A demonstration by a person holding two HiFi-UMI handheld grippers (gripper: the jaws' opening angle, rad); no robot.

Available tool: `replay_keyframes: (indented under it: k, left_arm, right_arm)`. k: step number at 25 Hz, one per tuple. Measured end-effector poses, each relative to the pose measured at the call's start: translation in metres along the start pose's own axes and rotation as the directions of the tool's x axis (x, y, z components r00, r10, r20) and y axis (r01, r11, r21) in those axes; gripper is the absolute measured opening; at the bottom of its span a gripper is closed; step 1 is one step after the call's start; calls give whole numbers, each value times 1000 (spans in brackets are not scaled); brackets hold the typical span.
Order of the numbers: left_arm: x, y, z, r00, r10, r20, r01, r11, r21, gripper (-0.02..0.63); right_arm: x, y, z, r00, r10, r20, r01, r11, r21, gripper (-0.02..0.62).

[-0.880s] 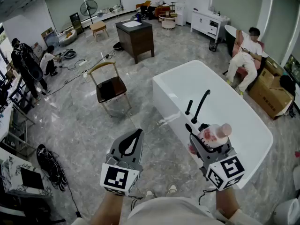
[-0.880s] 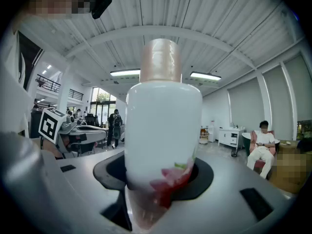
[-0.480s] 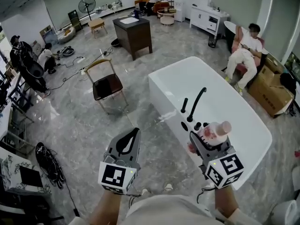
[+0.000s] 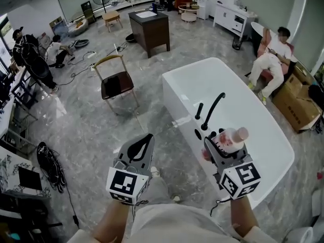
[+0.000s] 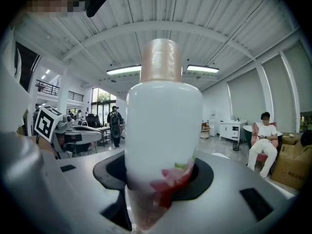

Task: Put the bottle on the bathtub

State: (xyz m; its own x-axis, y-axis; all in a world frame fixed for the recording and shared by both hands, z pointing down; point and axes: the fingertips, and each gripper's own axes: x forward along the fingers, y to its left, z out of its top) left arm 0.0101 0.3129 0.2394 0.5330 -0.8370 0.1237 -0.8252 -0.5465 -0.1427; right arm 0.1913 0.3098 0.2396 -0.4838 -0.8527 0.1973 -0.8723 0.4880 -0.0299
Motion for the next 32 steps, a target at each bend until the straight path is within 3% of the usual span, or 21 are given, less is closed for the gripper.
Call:
replay_keyframes:
  k: [6, 14, 24, 32]
  left_arm:
    - [34, 26, -8, 998, 26, 54, -23, 999, -42, 18]
    - [108, 88, -13, 998, 16, 57, -15, 1000, -25, 18]
    - [247, 203, -57, 996, -79, -49, 75, 994, -82, 18]
    - [362, 305, -98, 990, -107, -93, 99, 991, -90, 18]
  right_arm:
    - [42, -15, -12, 999, 22, -23, -22, 999, -24, 242]
    - [137, -55, 4, 1000, -9, -22, 8, 999, -50, 242]
    - [327, -117, 2, 992, -61, -106, 59, 998, -28, 242]
    - [482, -182, -31, 973, -179, -148, 188, 981, 46, 242]
